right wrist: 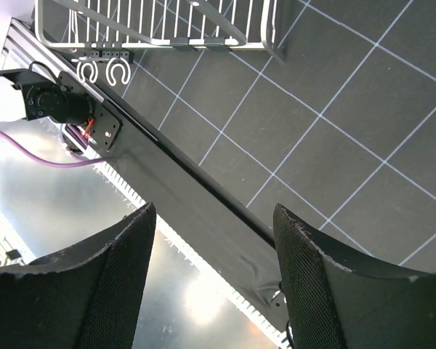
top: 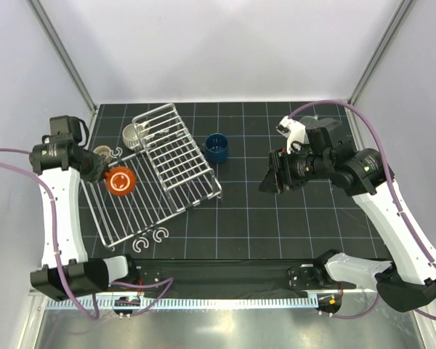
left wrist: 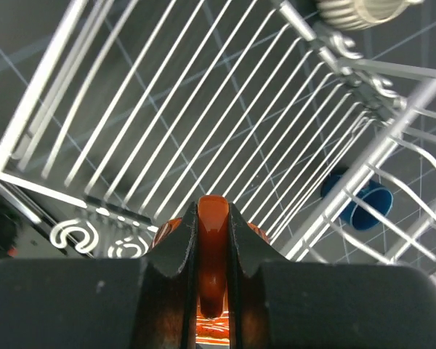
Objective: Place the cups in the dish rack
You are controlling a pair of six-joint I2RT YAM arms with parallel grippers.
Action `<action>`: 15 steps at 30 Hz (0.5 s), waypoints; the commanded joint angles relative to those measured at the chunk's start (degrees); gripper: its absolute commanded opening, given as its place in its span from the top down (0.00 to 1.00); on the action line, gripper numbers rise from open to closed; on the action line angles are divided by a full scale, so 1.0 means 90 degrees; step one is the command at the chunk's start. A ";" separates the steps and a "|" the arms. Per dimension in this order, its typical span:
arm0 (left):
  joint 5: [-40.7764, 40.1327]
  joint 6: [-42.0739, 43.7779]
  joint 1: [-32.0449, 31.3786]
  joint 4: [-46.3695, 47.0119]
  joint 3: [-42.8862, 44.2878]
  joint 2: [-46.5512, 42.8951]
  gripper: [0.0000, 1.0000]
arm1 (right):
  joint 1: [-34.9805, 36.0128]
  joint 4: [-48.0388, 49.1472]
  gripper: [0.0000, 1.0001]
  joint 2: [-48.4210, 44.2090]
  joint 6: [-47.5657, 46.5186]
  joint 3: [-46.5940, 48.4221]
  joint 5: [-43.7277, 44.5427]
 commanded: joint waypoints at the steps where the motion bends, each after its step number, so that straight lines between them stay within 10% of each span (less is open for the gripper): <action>1: 0.0578 -0.0715 0.0076 0.0233 -0.0304 0.0171 1.00 | -0.0013 0.0018 0.33 -0.0049 -0.0204 0.0063 0.0079; 15: 0.1280 -0.1995 -0.0080 0.1669 -0.1702 0.1489 1.00 | 0.0085 -0.0196 0.33 -0.0254 -0.0302 0.0033 0.0636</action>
